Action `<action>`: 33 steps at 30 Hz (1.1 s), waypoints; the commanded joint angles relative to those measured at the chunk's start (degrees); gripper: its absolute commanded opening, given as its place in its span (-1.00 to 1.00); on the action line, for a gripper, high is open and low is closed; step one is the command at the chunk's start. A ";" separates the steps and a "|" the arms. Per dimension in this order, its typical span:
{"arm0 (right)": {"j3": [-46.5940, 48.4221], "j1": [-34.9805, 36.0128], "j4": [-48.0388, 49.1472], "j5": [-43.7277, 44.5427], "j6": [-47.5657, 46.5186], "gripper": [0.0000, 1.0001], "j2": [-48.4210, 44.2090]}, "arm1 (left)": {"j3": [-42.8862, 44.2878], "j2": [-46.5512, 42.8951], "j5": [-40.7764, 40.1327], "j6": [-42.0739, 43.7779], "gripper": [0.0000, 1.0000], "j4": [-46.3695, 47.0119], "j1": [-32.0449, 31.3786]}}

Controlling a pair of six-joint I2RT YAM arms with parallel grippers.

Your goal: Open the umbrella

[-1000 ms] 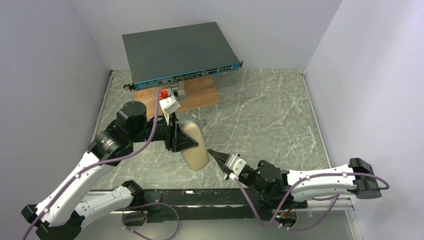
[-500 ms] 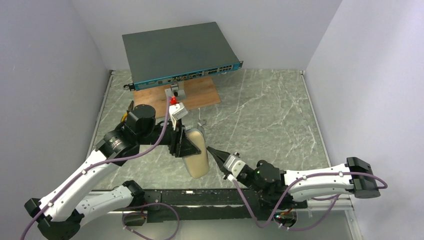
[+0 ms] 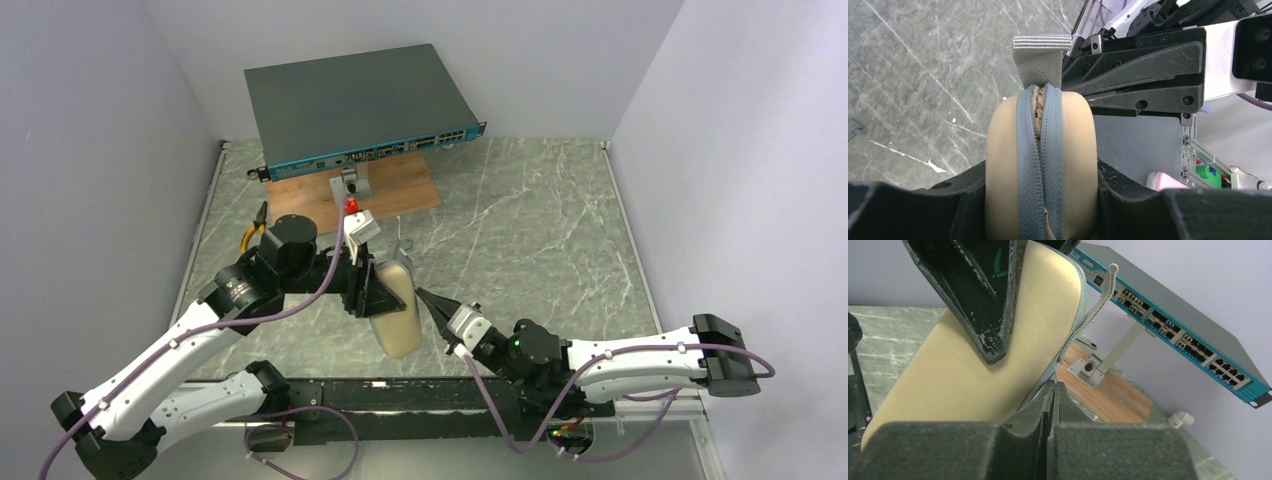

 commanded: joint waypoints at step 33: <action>24.54 -17.65 -77.17 8.59 65.63 0.96 -8.15 | -11.77 27.79 -15.50 -29.48 -1.00 43.59 -1.36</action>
